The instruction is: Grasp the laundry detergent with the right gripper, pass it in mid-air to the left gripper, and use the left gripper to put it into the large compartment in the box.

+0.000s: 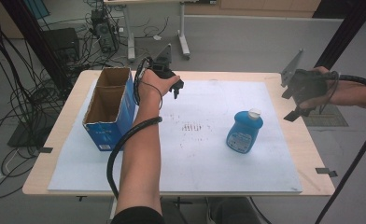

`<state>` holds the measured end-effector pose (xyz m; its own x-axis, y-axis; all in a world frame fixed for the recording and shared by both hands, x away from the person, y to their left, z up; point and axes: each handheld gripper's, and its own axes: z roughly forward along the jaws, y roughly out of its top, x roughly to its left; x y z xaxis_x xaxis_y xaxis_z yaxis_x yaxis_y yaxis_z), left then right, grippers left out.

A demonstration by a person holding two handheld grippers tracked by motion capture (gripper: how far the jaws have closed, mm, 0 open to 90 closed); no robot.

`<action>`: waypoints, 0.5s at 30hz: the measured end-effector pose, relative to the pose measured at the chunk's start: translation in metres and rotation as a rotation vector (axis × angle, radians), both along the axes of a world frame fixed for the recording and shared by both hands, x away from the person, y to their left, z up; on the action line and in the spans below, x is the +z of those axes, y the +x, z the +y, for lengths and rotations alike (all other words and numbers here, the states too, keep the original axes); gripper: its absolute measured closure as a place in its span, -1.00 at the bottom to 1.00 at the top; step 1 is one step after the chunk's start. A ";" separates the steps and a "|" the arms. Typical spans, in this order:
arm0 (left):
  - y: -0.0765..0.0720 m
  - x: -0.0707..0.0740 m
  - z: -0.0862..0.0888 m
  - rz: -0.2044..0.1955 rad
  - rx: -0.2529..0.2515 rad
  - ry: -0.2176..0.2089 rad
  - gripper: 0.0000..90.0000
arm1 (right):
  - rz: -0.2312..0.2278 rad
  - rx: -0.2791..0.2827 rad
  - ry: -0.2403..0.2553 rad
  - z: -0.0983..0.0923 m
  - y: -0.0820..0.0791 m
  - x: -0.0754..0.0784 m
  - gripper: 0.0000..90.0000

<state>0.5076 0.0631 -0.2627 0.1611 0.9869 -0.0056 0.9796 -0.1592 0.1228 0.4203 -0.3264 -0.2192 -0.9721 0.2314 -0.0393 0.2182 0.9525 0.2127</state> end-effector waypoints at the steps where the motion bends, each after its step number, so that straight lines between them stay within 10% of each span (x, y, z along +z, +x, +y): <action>1: 0.000 0.000 0.000 0.001 0.000 0.001 -0.87 | 0.002 -0.006 0.000 0.000 -0.001 0.000 -0.78; 15: -0.002 0.005 0.001 -0.009 -0.004 -0.001 -0.87 | 0.004 -0.005 -0.007 -0.001 -0.003 0.001 -0.78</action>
<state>0.5057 0.0640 -0.2579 0.1649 0.9863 -0.0054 0.9778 -0.1628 0.1316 0.4171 -0.3273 -0.2183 -0.9709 0.2365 -0.0374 0.2241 0.9527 0.2054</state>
